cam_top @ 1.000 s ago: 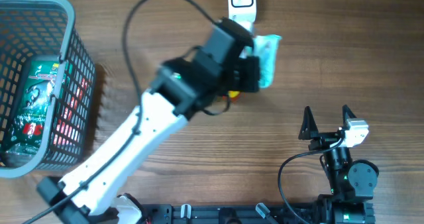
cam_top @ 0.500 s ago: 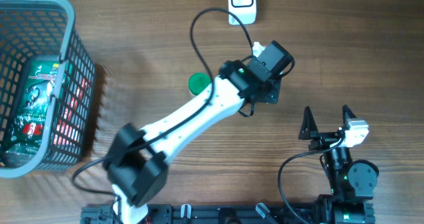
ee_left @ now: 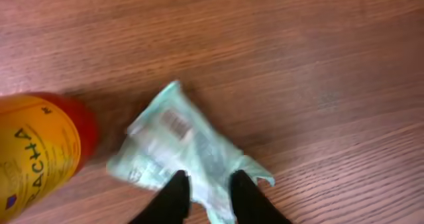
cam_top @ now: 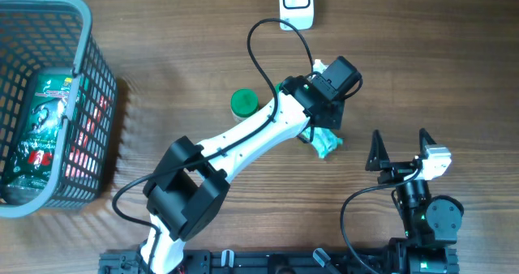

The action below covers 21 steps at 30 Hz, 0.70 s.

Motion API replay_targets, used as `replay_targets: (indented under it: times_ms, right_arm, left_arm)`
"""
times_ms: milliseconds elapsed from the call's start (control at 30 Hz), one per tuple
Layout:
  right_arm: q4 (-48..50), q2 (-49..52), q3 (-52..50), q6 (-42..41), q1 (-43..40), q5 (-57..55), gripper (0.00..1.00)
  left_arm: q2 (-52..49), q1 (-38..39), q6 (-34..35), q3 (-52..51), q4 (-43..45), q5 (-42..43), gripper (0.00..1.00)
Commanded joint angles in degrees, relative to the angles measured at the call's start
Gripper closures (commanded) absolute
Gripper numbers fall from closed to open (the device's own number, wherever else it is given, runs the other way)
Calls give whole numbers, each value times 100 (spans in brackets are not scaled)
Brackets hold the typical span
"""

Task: Scan the item barcode
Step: 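Lower the pouch onto the table near the right gripper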

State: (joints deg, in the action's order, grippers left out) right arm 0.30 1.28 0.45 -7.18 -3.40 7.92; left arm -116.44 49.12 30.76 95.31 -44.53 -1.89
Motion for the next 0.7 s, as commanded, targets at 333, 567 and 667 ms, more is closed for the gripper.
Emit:
replay_targets:
  times_ms: [333,567,667]
  right_arm:
    - [20,2,-9,103,33,31,0]
    - [20,2,-9,103,33,31,0]
    - [20,2,-9,103,33,31,0]
  left_arm:
    - [-70,11,-101,26,-138,-164,96]
    - [-74,11,-1322,-216,-181,-162,96]
    - [-74,11,-1532,-413,46,-162,96]
